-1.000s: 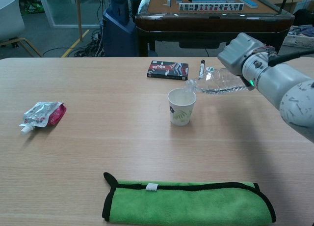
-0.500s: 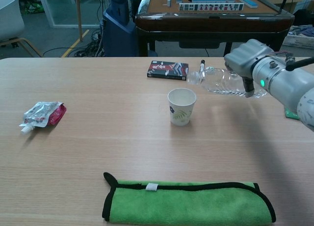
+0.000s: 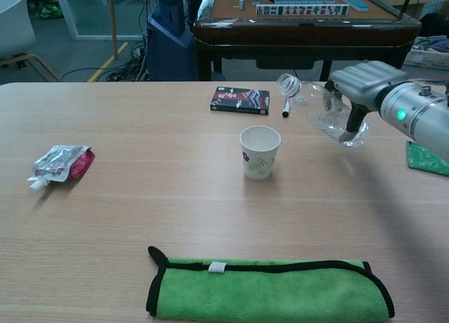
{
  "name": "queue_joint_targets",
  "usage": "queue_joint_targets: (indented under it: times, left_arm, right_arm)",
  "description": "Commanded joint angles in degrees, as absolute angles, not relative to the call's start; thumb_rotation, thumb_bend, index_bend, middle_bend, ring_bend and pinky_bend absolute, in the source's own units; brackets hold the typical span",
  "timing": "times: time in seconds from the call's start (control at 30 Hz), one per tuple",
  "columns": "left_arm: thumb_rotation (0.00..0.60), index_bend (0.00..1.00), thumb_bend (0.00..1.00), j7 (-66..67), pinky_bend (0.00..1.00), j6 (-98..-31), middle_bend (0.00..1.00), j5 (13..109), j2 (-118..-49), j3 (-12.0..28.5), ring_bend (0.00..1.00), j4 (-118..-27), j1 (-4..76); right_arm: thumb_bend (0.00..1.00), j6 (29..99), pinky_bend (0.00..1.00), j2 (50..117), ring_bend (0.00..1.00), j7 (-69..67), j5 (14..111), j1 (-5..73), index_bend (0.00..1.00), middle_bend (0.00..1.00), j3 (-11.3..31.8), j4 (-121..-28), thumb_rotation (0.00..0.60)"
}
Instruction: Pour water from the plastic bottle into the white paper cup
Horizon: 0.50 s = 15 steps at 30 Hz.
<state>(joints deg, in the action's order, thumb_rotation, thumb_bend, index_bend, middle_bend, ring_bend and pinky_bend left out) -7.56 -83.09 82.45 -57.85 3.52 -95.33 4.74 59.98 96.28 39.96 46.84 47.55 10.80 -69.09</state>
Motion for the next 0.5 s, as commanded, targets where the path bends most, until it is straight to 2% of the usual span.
queue_joint_targets:
  times: [0.03, 0.5]
  left_arm:
    - [0.6, 0.43, 0.09, -7.47, 0.46, -83.03, 0.31, 82.46, -57.9, 3.51, 0.29, -95.29, 4.77]
    - [0.6, 0.43, 0.09, -6.31, 0.46, -82.81, 0.31, 82.7, -58.5, 3.25, 0.29, -94.93, 4.92]
  right_arm:
    - [0.1, 59.08, 0.52, 95.93, 0.51, 29.67, 53.54, 44.41, 0.6, 0.62, 10.65, -67.37, 0.6]
    - [0.1, 58.93, 0.52, 97.44, 0.51, -1.53, 65.7, 38.13, 0.6, 0.62, 10.73, -60.53, 0.6]
